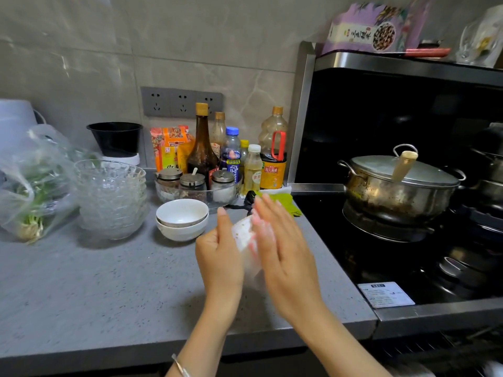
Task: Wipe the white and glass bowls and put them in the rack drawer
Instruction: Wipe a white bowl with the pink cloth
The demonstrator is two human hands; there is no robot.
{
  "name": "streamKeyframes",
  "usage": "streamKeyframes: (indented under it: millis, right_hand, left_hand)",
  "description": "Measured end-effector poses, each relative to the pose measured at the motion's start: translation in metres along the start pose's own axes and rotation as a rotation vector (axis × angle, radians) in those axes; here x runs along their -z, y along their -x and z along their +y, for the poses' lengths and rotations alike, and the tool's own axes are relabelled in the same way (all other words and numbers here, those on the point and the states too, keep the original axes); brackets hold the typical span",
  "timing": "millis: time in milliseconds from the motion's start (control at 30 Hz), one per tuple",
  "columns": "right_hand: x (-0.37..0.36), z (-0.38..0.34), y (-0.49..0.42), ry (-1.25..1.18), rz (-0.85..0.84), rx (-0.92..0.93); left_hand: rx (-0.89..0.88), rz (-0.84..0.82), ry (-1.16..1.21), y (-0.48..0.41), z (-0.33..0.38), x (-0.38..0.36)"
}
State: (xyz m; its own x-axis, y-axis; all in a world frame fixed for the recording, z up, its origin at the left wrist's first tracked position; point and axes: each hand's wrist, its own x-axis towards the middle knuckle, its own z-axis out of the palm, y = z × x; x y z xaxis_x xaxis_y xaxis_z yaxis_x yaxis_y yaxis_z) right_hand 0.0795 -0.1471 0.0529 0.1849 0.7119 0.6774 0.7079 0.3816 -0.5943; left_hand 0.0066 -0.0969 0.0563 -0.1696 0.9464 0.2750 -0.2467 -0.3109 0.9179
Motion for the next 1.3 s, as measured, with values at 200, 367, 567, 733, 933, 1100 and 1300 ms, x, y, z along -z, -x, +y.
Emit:
streamKeyframes:
  millis: [200,367,567,733,933,1100,1300]
  right_hand:
    - [0.009,0.002,-0.011,-0.223,0.006,-0.092]
    - [0.011,-0.004,-0.01,-0.335,0.004,-0.17]
    - [0.006,-0.002,-0.012,0.064,0.085,0.074]
    - [0.02,-0.012,-0.023,-0.558,-0.037,-0.357]
    - [0.035,-0.019,-0.021,-0.395,-0.052,-0.527]
    - [0.044,-0.007,-0.024,-0.282,-0.115,-0.465]
    - [0.042,-0.005,-0.025,-0.27,-0.135,-0.253]
  left_hand:
    - [0.009,0.007,0.02,0.008,0.001,-0.003]
    - [0.029,-0.012,0.051,0.009,0.009,0.0]
    - [-0.054,-0.09,-0.066,0.008,0.01,0.003]
    - [0.129,-0.095,0.106,0.007,0.015,0.013]
    - [0.208,-0.128,0.208,0.002,0.012,0.02]
    - [-0.038,-0.373,-0.021,-0.003,0.015,0.025]
    - [-0.248,-0.591,-0.266,-0.01,0.025,0.015]
